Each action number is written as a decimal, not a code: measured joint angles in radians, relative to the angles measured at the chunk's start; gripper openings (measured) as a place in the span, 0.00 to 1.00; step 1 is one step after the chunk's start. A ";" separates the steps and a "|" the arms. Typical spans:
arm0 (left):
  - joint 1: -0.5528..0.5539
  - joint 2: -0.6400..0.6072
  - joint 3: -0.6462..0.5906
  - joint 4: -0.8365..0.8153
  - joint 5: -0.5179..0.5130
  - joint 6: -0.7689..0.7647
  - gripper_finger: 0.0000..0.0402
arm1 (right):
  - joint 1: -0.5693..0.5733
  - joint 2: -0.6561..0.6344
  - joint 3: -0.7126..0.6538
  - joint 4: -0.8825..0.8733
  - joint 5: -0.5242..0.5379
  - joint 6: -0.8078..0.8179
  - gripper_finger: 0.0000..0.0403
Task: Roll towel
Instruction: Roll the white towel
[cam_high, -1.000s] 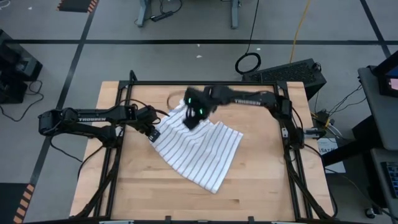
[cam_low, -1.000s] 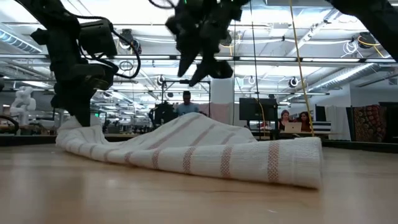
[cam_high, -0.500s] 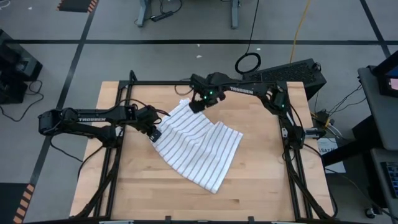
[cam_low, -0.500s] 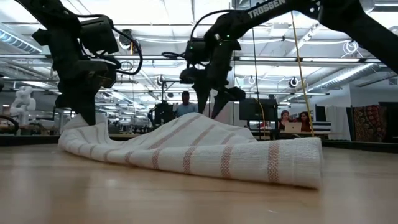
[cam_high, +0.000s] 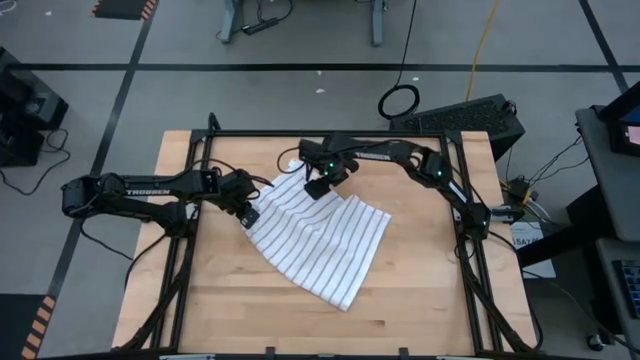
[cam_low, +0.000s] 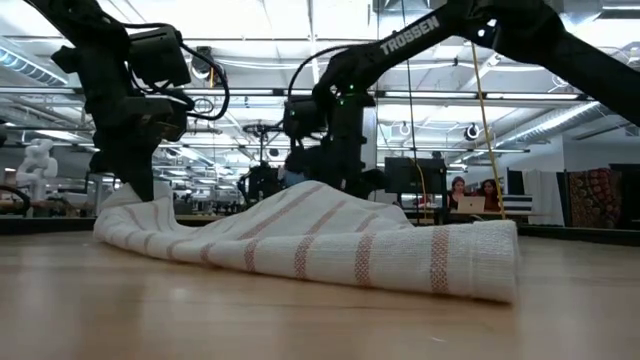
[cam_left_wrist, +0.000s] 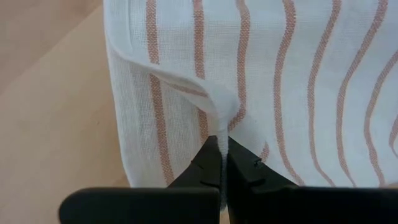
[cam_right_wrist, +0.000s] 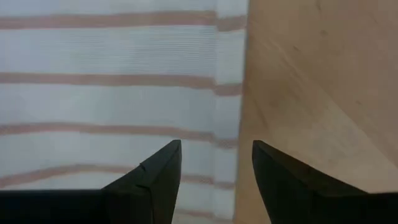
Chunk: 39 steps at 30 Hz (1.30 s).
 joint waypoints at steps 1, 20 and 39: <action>0.000 0.000 0.000 0.000 0.000 0.010 0.00 | 0.001 0.008 0.000 0.001 0.001 -0.006 0.44; 0.002 -0.005 0.094 -0.006 -0.095 0.145 0.00 | 0.060 -0.004 -0.002 -0.140 0.028 -0.018 0.01; 0.146 0.109 0.211 0.128 -0.107 0.530 0.00 | 0.166 -0.116 -0.001 -0.310 -0.052 0.284 0.04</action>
